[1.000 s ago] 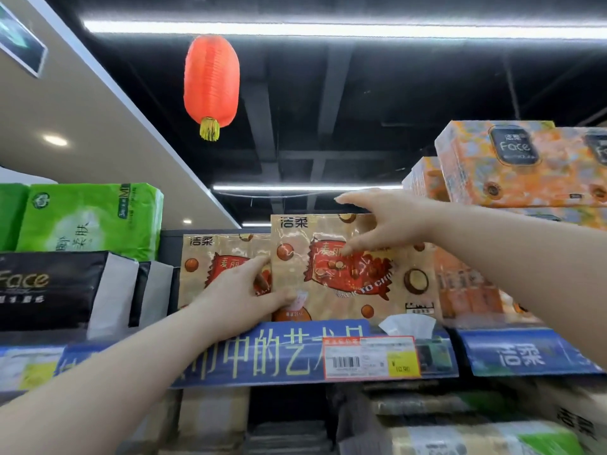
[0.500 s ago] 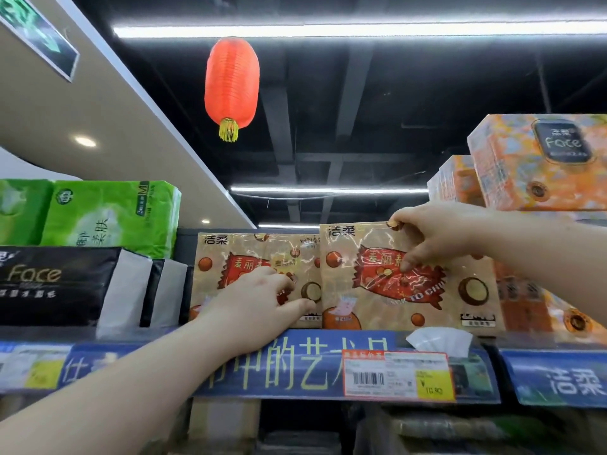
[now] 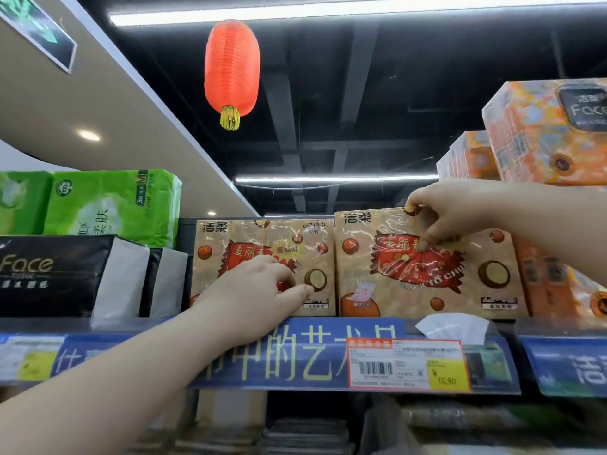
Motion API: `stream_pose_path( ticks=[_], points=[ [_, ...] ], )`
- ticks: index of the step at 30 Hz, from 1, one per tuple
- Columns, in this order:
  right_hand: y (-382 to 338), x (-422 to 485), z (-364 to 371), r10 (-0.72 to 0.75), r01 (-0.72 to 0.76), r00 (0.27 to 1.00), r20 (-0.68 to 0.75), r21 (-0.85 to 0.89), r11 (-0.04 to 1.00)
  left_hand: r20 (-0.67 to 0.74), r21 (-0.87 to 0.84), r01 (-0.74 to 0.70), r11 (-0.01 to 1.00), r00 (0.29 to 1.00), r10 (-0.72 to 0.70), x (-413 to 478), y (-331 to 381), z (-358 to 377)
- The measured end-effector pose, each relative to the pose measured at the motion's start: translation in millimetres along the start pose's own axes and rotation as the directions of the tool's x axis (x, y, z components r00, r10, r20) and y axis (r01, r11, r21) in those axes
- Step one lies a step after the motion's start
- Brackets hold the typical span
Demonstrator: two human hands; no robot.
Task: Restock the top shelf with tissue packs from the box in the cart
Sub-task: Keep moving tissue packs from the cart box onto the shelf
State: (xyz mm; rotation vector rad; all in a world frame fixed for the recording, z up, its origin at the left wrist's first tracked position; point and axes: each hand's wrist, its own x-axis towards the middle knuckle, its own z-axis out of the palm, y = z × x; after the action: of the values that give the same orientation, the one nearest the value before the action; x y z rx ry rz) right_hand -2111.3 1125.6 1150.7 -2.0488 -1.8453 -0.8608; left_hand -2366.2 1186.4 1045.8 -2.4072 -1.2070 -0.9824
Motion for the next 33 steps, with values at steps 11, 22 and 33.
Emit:
stream_pose_path(
  ticks=[11, 22, 33],
  points=[
    [1.1, 10.7, 26.0, -0.061, 0.05, 0.997, 0.051, 0.199, 0.979, -0.031, -0.022, -0.021, 1.0, 0.999, 0.02, -1.6, -6.1, 1.7],
    [3.4, 25.2, 42.7, -0.062, 0.061, 0.998, -0.009, -0.061, 0.996, -0.048, -0.033, -0.043, 0.999, 0.998, 0.041, 2.9, -5.5, 4.9],
    [1.9, 27.2, 43.8, -0.025, 0.026, 0.999, 0.026, -0.043, 0.999, -0.045, -0.037, -0.027, 0.999, 0.999, 0.025, 3.0, -4.9, 4.1]
  ],
)
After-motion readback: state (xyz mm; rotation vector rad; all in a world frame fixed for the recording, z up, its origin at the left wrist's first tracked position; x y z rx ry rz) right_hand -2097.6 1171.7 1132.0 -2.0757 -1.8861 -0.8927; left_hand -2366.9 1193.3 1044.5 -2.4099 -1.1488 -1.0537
